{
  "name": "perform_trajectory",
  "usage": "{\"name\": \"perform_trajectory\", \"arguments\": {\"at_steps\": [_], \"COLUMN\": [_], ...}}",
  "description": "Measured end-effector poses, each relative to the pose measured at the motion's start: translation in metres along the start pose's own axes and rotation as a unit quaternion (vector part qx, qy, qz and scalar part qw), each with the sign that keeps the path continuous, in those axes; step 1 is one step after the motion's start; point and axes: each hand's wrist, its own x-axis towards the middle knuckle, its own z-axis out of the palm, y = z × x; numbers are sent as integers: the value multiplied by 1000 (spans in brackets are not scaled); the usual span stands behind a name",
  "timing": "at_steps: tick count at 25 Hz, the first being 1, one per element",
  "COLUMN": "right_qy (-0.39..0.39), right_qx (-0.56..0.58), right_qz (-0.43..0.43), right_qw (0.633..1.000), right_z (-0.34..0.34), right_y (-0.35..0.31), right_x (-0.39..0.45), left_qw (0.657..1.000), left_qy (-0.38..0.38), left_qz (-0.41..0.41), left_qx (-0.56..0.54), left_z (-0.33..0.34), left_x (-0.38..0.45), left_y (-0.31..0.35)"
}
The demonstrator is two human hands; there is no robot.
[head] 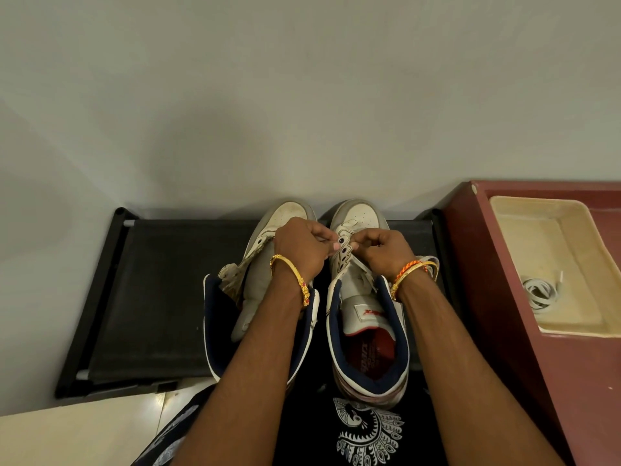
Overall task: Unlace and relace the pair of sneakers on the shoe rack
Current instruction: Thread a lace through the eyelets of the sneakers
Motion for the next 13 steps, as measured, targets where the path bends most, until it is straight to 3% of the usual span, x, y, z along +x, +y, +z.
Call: {"name": "perform_trajectory", "arguments": {"at_steps": [7,13], "right_qy": [87,54], "right_qx": [31,27], "right_qz": [10,24], "right_qw": [996,998], "right_z": [12,-5], "right_y": [5,-12], "right_x": [-1,-12], "left_qw": [999,997], "left_qy": [5,39], "left_qz": [16,34], "left_qx": [36,52], "left_z": [2,2], "left_x": [2,-2], "left_y": [0,8]}}
